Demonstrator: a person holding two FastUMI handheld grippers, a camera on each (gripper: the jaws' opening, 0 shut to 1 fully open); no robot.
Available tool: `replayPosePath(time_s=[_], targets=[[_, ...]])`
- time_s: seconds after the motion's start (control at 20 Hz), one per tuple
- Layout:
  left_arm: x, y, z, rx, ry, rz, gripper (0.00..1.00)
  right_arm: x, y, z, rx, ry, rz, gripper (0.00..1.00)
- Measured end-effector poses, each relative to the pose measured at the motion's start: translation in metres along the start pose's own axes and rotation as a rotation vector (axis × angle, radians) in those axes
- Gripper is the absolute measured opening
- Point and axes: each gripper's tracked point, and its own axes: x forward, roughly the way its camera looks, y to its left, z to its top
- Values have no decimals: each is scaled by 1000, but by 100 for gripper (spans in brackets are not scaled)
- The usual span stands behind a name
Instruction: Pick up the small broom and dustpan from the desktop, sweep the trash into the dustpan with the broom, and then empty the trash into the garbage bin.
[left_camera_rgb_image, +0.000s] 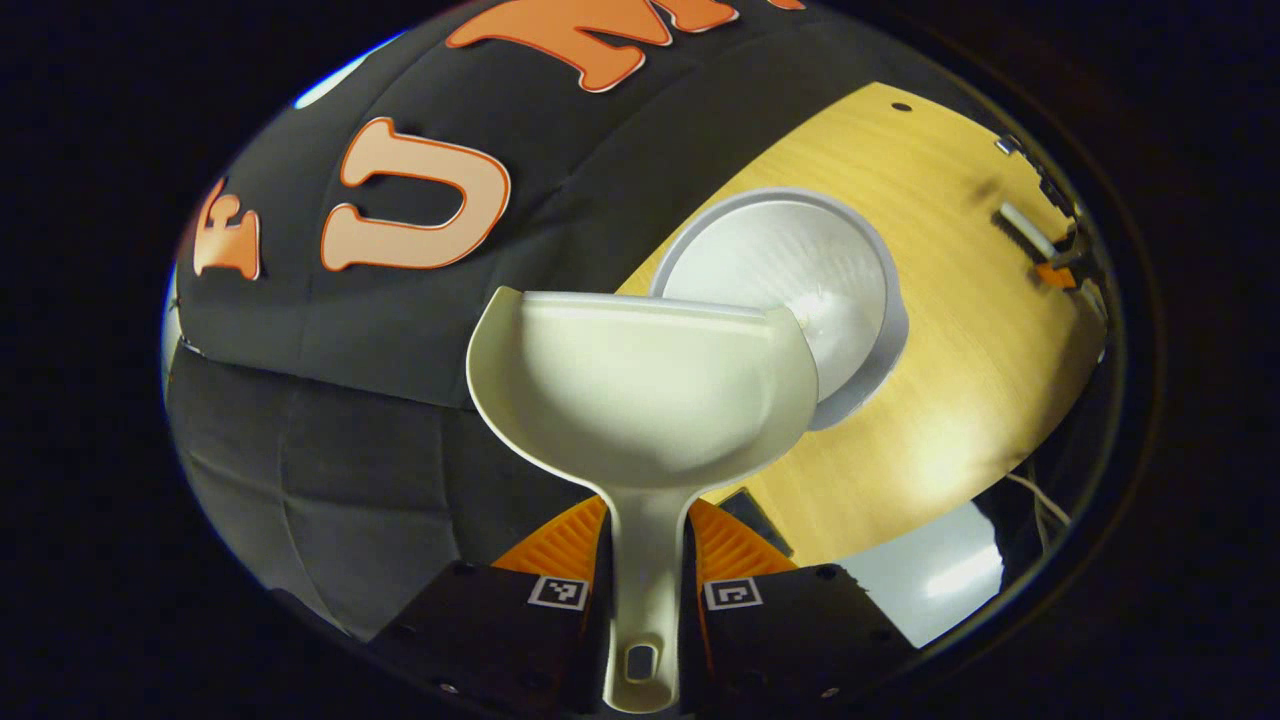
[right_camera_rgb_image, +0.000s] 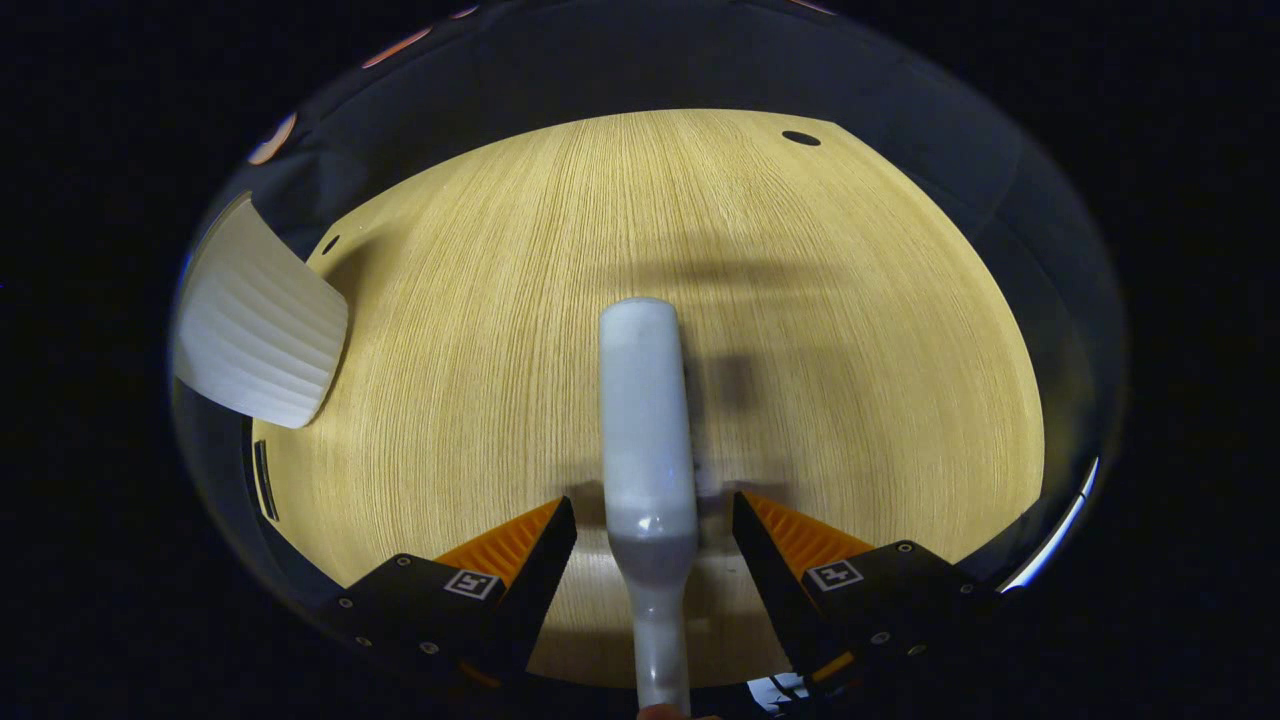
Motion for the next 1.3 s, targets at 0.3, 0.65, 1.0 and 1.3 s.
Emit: replayPosePath(time_s=[0.3,0.65,1.0,1.3], targets=[[-42,-146,93,-503,-286,-410,28,-25,-4,18,69,-77,50,96],[-52,-305,141,-600,-283,-620,28,-41,-22,22,82,-112,39,95],[35,-414,105,-624,-97,-612,28,-35,-22,14,20,-107,29,95],[72,-466,89,-619,-26,-608,28,-22,-4,12,-13,-109,3,96]])
